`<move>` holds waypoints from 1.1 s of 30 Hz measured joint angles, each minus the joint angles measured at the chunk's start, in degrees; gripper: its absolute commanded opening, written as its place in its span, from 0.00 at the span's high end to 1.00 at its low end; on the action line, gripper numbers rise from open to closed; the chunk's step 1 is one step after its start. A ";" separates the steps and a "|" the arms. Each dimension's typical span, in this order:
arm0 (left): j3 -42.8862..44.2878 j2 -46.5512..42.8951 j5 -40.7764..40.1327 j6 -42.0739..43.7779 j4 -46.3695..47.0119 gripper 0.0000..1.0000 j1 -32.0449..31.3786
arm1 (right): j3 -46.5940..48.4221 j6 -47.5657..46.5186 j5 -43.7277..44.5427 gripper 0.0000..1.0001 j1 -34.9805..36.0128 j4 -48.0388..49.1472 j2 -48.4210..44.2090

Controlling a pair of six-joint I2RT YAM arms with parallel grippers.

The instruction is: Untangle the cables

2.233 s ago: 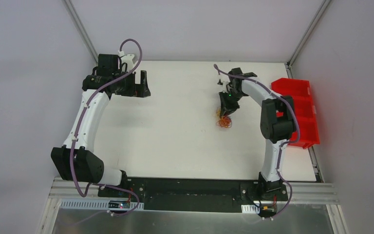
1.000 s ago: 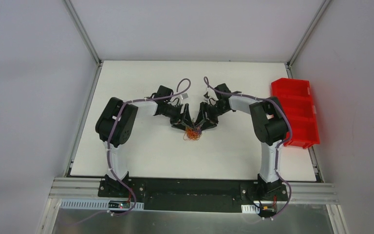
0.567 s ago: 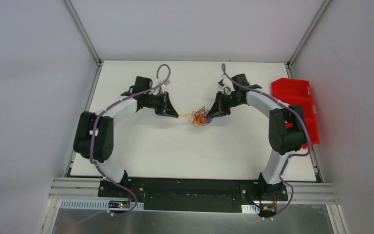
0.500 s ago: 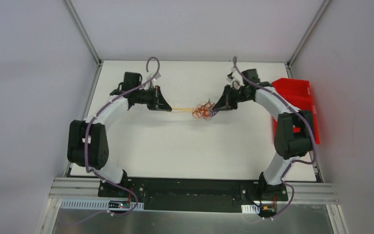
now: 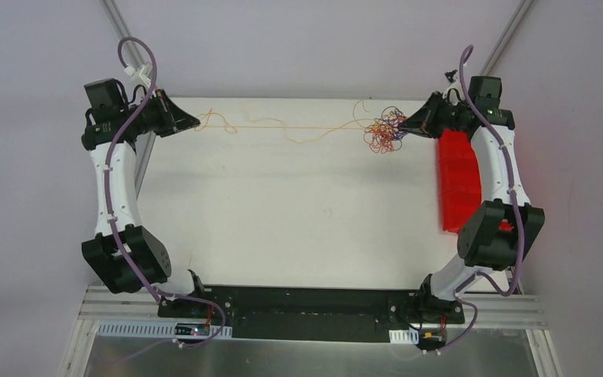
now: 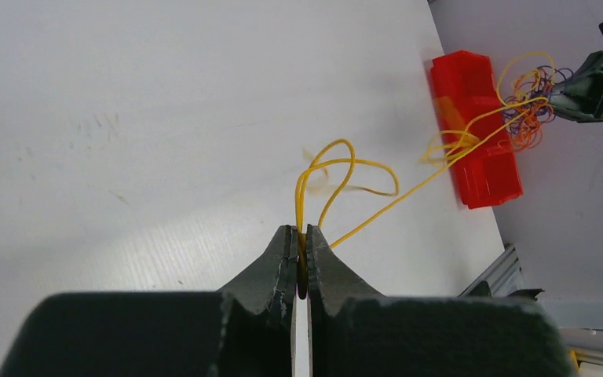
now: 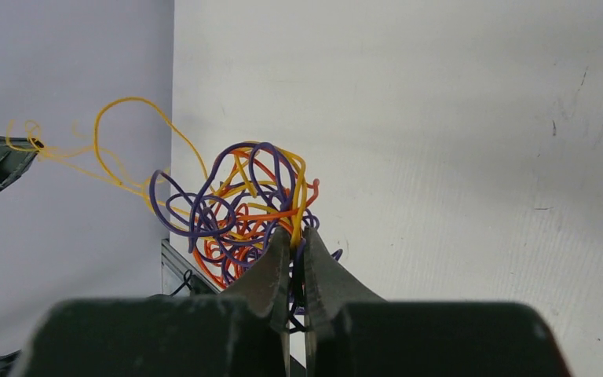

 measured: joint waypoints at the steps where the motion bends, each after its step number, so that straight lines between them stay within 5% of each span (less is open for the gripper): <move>1: 0.39 0.42 0.11 0.11 -0.37 1.00 0.50 | 0.46 0.50 -0.57 1.00 -0.22 0.13 0.20; 7: 0.22 4.31 0.35 -0.02 -1.62 0.98 1.14 | -1.79 4.35 -2.54 1.00 -0.83 2.95 1.11; 10: -1.84 6.21 0.24 -0.09 -0.87 0.53 1.01 | -6.25 7.32 -2.84 0.97 1.42 7.32 1.57; 11: -3.08 6.86 -0.28 -0.07 -0.50 0.30 0.63 | -7.87 8.31 -2.84 0.81 2.45 8.85 1.84; 12: -4.39 7.45 -0.68 0.15 -0.11 0.19 0.35 | -9.51 9.86 -2.97 0.56 4.04 10.95 2.29; 14: -6.84 8.15 -1.79 -0.20 0.37 0.01 -0.66 | -11.47 12.28 -3.23 0.33 7.89 13.42 4.22; 19: -13.46 8.59 -3.72 -0.72 1.53 0.02 -5.18 | -11.47 10.10 -1.01 0.31 17.42 11.65 12.63; 26: -23.06 10.16 -4.28 -3.61 8.50 0.15 -19.89 | -15.72 8.07 3.50 0.36 17.49 10.80 14.01; 33: -19.39 25.14 -2.97 -12.83 23.23 0.24 -35.69 | -14.84 7.69 5.20 0.51 20.92 13.97 19.30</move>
